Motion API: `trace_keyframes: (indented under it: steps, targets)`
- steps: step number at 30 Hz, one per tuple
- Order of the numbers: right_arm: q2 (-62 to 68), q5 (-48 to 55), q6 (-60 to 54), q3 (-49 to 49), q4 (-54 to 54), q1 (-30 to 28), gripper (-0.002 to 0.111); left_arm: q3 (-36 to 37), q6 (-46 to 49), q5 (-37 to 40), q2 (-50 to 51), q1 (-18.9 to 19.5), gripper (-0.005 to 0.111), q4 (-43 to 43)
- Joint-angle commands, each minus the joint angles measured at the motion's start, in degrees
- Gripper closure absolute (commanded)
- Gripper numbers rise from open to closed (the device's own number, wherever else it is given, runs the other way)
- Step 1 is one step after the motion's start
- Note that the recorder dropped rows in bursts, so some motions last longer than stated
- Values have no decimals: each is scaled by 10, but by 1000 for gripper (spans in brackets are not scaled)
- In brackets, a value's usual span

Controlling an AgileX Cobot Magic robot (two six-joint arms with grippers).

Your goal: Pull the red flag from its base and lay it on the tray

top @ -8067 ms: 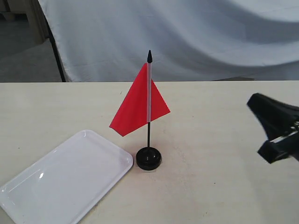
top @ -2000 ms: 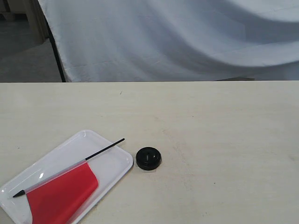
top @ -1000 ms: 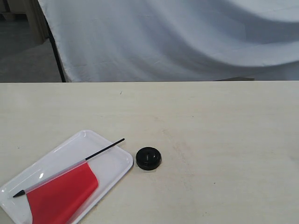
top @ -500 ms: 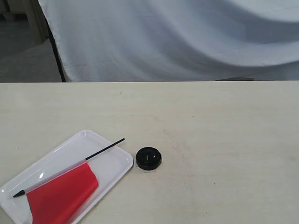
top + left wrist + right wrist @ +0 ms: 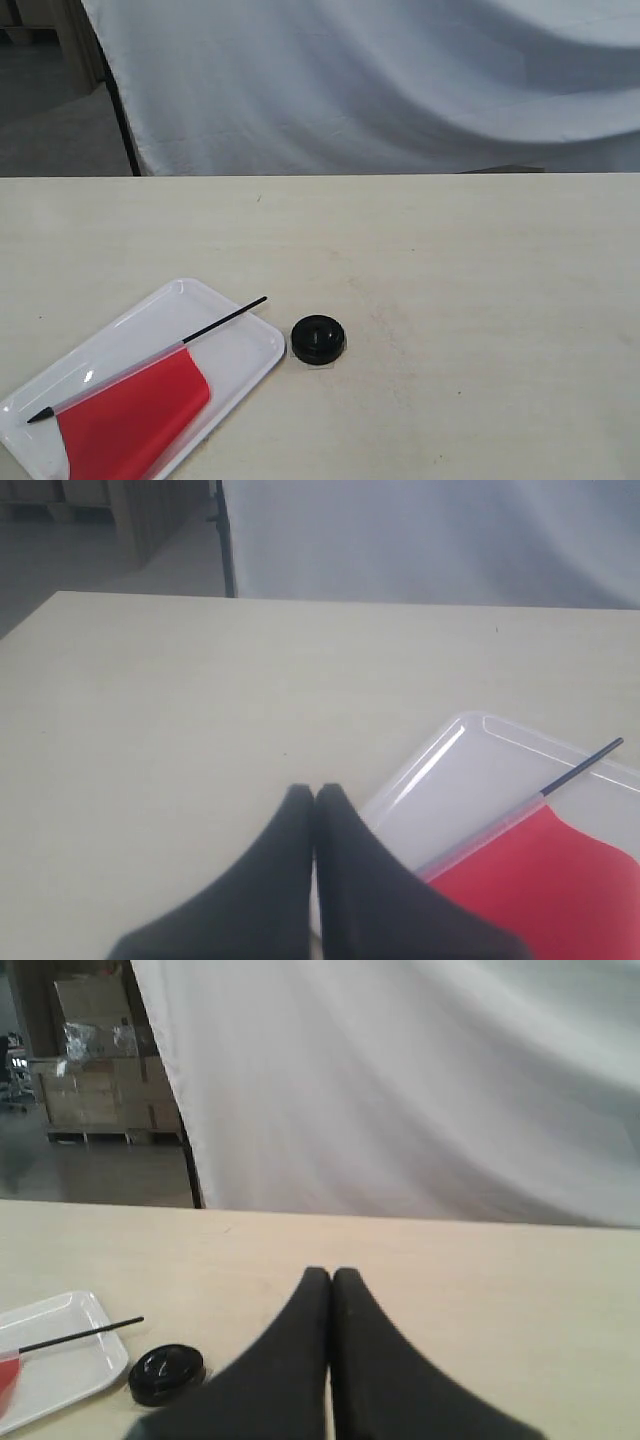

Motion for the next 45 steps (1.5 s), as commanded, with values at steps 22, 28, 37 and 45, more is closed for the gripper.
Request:
trace_keyframes:
  steps: [22,28,37,45]
  targets:
    - [-3,57,-2,2,25,2,109,1,1,-1,-1,-5,107,0]
    - [-3,57,-2,2,25,2,109,1,1,-1,-1,-5,107,0]
    - [-3,57,-2,2,25,2,109,1,1,-1,-1,-5,107,0]
    - [-3,57,-2,2,25,2,109,1,1,-1,-1,-5,107,0]
